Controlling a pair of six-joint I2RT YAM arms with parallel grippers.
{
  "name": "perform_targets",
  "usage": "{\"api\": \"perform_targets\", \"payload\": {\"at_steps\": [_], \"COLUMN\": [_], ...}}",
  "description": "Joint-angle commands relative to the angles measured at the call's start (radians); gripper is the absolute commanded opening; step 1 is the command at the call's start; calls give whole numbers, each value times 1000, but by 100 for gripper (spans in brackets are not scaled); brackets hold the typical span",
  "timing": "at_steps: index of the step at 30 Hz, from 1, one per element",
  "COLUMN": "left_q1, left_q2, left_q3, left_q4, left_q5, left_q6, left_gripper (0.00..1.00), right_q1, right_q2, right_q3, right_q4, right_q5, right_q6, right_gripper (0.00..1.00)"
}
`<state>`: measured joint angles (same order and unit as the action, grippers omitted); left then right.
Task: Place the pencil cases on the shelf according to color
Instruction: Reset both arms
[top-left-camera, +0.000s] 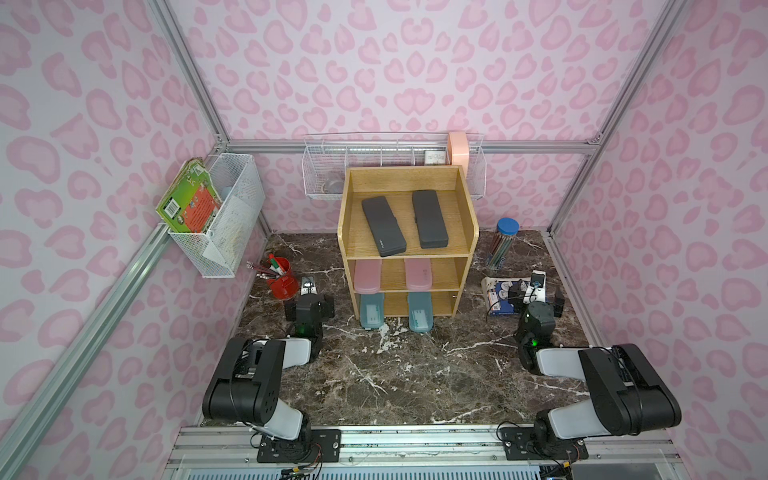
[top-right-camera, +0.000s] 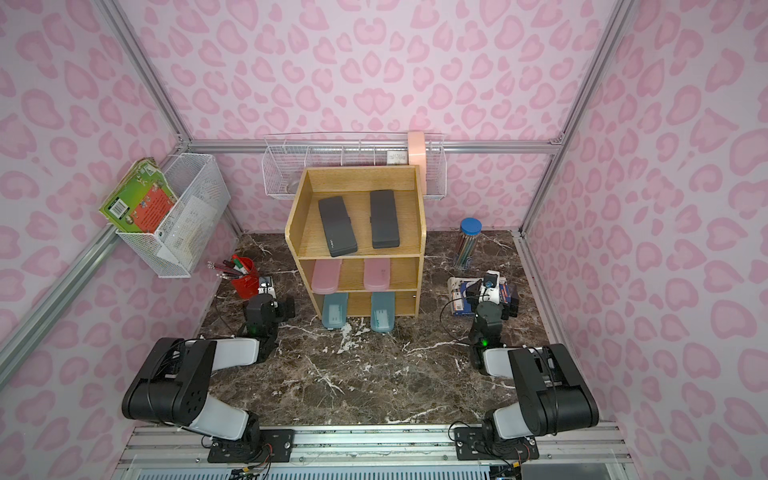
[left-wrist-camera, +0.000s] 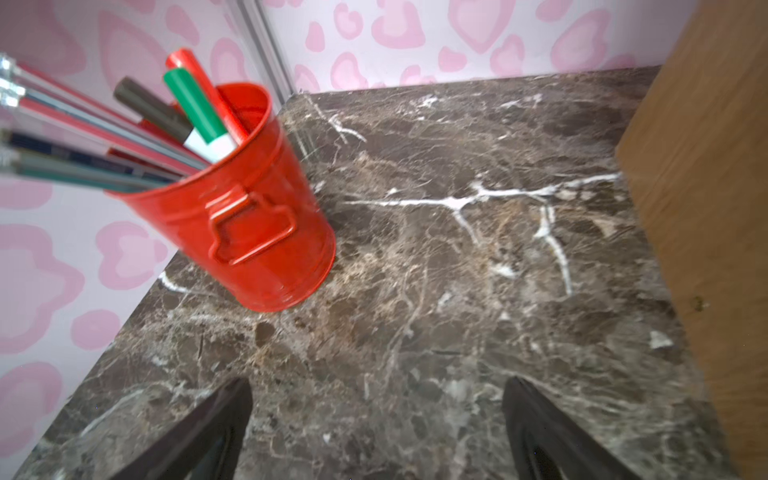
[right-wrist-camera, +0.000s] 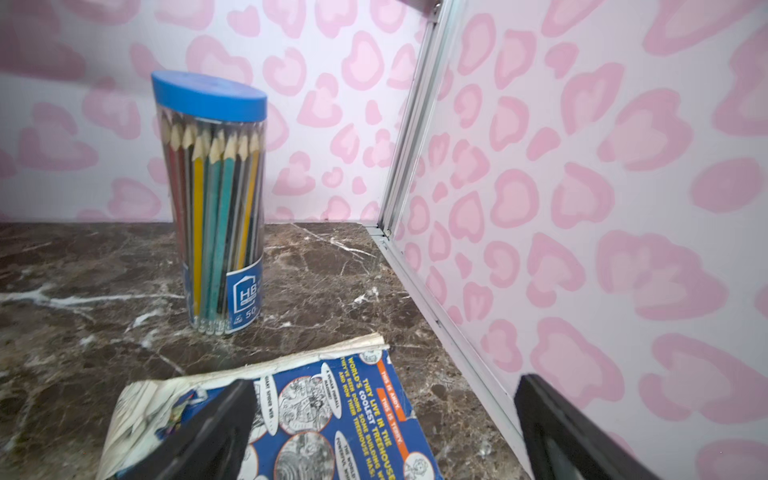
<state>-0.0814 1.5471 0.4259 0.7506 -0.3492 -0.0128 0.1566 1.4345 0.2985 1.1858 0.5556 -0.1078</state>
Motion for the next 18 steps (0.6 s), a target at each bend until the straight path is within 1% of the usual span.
{"api": "perform_targets", "payload": {"at_steps": [1,3,6,9,13,14,15,16,17,18], "left_q1": [4,4,4,3,2,2,3,2,2,2], "left_q2": [2,5,3,4,4,4,3,5,5,4], "left_q3": [-3,-2,0,0,0,-1,0,0,1,0], "left_q4": [62,64,61,62,61,60,61,61,60,62], "left_q5": [64,64,63,62,62,62,62,62,62,62], "left_q6": [3,3,3,4,5,6,5,7,6,6], "left_gripper": [99,99,99,99,99,99,99,99,99,99], "right_q1": [-40,-59,-61,-60,-63,-63,-62,-64,-74,-78], "right_q2": [-48,-68,-62,-70,-106,-87,-39,27,96,183], "right_q3": [-27,-41,-27,-21,-46,-69,-107,-152,-178,-180], "right_q4": [65,57,31,-8,-96,-63,33,177,297,439], "right_q5": [-122,-186,-231,-240,-240,-251,-246,-222,-234,-226], "right_q6": [61,86,85,89,130,126,119,139,143,120], "right_gripper": [100,100,100,100,100,100,100,100,100,100]}}
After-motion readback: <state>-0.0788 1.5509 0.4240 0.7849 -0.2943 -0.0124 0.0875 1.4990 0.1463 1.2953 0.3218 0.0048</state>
